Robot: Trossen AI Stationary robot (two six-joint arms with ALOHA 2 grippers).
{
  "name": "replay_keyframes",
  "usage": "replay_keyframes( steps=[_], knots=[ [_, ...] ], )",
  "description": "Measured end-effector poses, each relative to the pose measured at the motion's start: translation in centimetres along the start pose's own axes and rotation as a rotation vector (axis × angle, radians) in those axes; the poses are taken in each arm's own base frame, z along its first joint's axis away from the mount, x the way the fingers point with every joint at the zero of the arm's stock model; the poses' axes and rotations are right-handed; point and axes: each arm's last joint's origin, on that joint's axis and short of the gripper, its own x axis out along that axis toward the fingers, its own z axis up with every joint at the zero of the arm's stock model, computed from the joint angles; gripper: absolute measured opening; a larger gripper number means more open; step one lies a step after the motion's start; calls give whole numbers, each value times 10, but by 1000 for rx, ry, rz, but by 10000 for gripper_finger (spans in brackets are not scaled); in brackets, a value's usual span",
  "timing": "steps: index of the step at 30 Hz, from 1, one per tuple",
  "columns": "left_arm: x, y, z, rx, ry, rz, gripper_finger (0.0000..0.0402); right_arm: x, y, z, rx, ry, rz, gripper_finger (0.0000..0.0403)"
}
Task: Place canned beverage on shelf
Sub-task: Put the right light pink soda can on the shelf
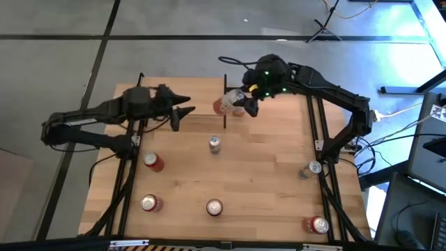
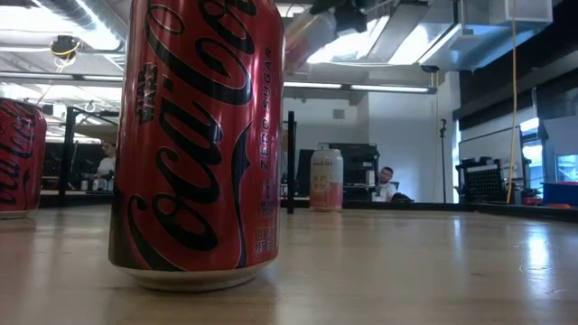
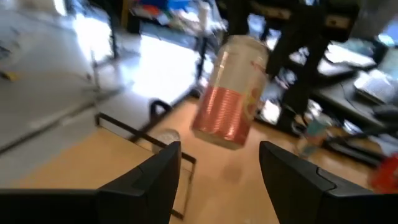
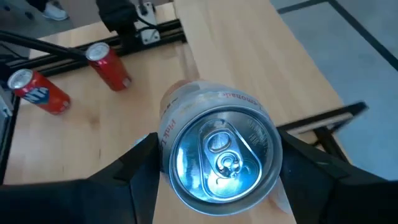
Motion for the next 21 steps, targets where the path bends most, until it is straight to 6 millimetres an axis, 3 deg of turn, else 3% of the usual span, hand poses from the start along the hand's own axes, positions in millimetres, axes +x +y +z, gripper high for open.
replay_keyframes(
  steps=[8, 21],
  knots=[
    [17, 21, 30, -44, 158, -18, 211, 8, -1, 9, -13, -81, 37, 250],
    [49, 33, 18, -37, 266, -18, 211, 24, -2, 16, -26, -141, 95, 250]
  ],
)
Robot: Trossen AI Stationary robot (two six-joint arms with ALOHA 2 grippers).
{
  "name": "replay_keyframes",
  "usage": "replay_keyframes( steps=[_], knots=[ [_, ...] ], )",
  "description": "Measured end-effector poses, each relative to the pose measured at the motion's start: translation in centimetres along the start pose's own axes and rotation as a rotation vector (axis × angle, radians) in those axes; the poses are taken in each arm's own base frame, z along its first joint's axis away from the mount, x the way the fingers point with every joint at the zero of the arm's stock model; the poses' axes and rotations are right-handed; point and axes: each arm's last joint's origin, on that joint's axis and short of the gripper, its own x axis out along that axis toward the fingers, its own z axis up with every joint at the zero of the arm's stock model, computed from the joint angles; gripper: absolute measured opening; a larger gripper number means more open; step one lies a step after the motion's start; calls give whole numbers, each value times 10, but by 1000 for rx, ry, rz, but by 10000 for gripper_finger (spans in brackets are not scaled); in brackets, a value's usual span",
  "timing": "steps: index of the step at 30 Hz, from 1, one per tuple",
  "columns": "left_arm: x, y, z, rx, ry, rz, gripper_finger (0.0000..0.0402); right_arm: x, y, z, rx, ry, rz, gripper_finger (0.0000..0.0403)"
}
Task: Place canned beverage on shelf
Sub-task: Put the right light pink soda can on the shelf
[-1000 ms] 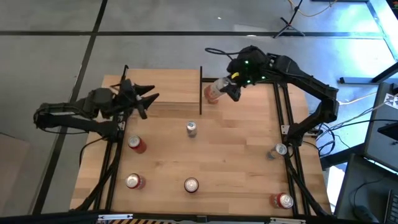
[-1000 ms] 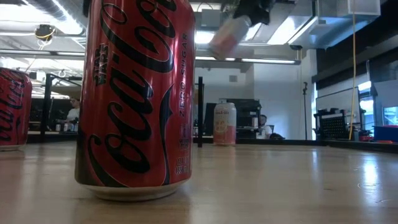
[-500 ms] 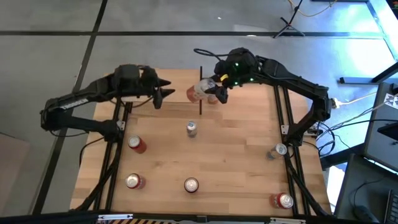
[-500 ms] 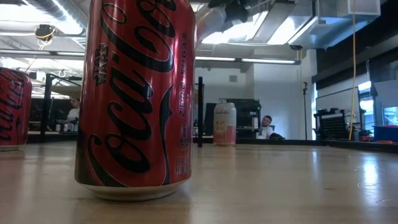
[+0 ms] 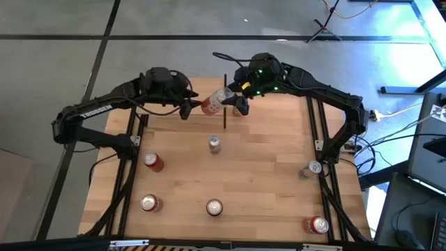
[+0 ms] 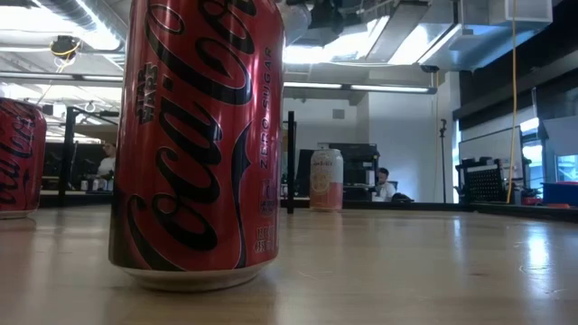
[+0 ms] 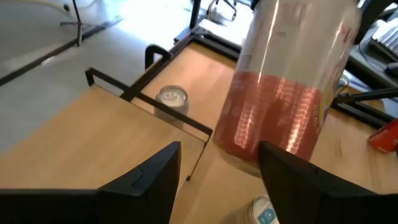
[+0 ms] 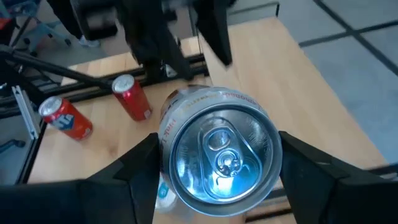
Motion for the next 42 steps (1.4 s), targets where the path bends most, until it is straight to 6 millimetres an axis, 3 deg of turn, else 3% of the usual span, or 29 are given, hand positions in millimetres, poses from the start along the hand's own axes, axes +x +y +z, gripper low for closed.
replay_keyframes(
  steps=[27, 31, 36, 42],
  knots=[
    [7, 2, 1, 1, -10, 19, 211, 40, -14, 3, -33, -93, -87, 250],
    [-10, 4, 3, 10, -23, 36, 211, 45, -16, 1, -50, -76, -115, 250],
    [-48, 6, 5, 24, 18, 94, 211, 46, -18, 0, -87, -66, -181, 250],
    [-87, 8, -10, 76, 72, 205, 211, 44, -27, 0, -79, -65, -246, 250]
  ],
)
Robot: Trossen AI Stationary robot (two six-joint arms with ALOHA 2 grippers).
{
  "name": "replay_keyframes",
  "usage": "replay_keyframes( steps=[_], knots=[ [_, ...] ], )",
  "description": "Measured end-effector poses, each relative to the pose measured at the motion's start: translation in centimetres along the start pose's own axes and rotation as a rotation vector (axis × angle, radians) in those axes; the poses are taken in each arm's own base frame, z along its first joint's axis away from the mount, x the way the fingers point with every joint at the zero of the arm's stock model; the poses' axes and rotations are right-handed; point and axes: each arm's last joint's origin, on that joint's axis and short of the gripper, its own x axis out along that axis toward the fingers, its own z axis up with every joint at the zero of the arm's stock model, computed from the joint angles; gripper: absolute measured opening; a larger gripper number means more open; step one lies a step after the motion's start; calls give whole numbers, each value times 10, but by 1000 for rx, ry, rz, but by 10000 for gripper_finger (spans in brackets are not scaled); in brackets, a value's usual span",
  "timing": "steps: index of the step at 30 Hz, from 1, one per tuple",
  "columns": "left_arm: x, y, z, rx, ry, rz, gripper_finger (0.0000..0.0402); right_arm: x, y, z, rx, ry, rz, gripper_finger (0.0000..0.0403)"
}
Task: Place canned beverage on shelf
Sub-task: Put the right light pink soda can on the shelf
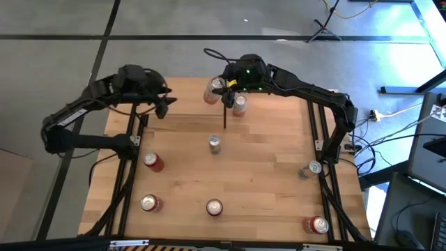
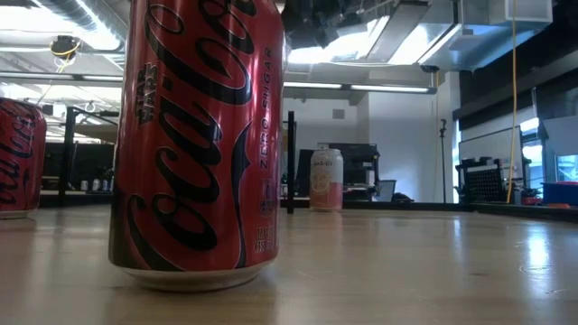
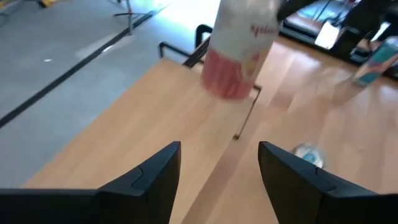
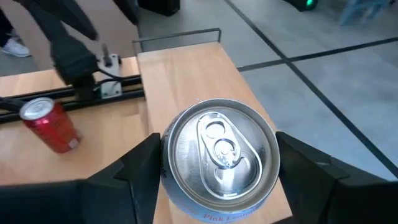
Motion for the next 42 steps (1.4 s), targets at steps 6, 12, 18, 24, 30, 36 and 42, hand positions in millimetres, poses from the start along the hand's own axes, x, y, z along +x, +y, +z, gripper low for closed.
replay_keyframes(
  steps=[6, 12, 18, 24, 30, 36, 42],
  knots=[
    [-23, 3, -10, 12, -13, 28, 211, 20, -15, -1, 16, 44, -30, 250],
    [-28, 3, -12, 10, -24, 27, 211, 40, -30, 1, 29, 156, -40, 250],
    [-28, 3, -12, -9, -24, 27, 211, 54, -32, -7, -4, 246, -32, 250],
    [-28, 3, -12, -15, -24, 26, 211, 55, -31, -11, -27, 280, -23, 250],
    [-28, 3, -12, -15, -25, 27, 211, 55, -31, -11, -56, 280, -19, 250],
    [-28, 3, -11, -16, -33, 26, 211, 58, -34, -11, -87, 259, -21, 250],
    [-28, 3, -11, -16, -33, 26, 211, 59, -38, -12, -106, 261, -21, 250]
  ],
)
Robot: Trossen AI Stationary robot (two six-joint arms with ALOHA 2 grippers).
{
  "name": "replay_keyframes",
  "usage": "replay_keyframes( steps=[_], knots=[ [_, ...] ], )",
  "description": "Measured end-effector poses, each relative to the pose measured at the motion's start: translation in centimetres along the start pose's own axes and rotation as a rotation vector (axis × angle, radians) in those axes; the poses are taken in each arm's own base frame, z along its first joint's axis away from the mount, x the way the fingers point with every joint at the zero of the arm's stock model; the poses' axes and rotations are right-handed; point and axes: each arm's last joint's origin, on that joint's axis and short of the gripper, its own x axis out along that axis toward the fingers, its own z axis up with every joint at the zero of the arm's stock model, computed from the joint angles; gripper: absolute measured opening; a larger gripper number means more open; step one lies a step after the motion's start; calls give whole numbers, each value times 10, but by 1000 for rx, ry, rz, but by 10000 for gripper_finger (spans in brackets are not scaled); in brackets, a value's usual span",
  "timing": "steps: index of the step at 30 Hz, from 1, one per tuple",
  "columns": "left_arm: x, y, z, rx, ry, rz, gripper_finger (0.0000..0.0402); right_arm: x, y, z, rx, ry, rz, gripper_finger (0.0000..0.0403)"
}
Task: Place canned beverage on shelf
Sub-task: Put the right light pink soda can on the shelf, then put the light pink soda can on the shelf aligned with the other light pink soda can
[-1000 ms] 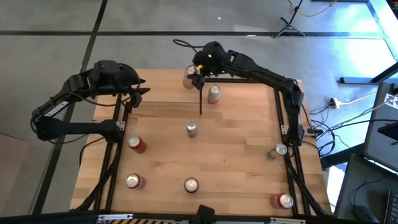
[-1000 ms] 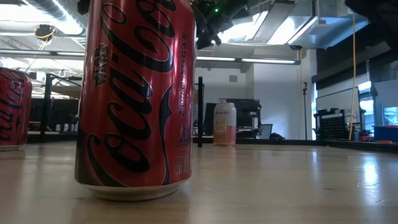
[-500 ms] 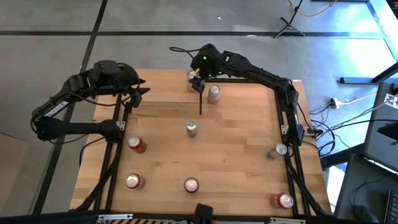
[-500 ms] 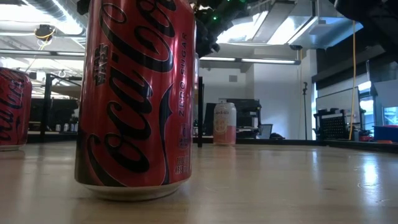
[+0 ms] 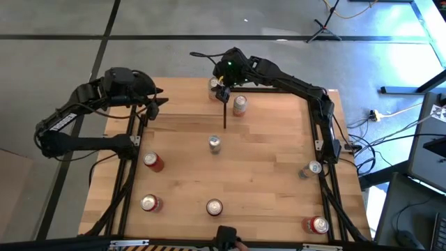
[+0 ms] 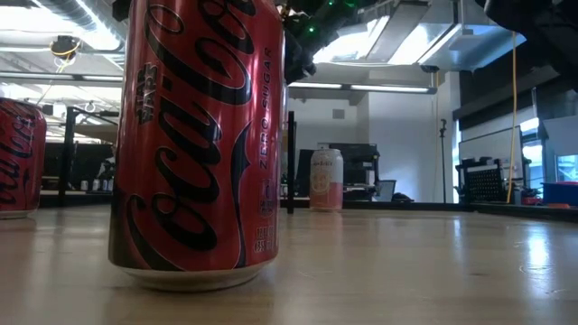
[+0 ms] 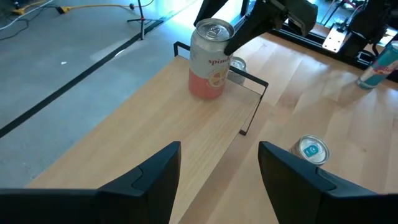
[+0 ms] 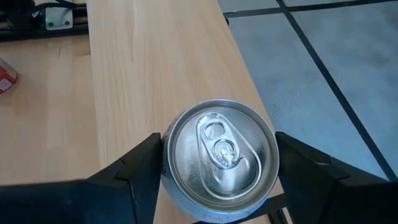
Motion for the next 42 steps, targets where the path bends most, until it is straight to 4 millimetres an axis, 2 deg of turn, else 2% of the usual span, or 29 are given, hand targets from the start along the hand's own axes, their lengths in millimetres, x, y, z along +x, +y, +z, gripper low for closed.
replay_keyframes(
  steps=[5, 18, 25, 31, 35, 38, 42],
  knots=[
    [0, 0, 0, 0, 0, 0, 211, 1, -2, 0, 1, -5, 5, 256],
    [0, 0, 0, 0, 1, -11, 211, -1, -3, 2, 4, -30, -17, 338],
    [0, 0, 0, 4, 1, -5, 211, -28, -4, 12, 2, -94, -31, 343],
    [0, 0, 0, 8, 1, -5, 211, -72, -2, 14, 4, -101, -32, 343],
    [0, 0, 0, 8, 1, -4, 211, -93, -3, 11, 10, -72, -32, 343],
    [0, 0, 0, 8, 1, -4, 211, -100, -7, 4, 22, -17, -24, 343],
    [0, 0, 0, 8, 1, 0, 211, -97, -13, -11, 47, 43, 19, 343]
  ],
)
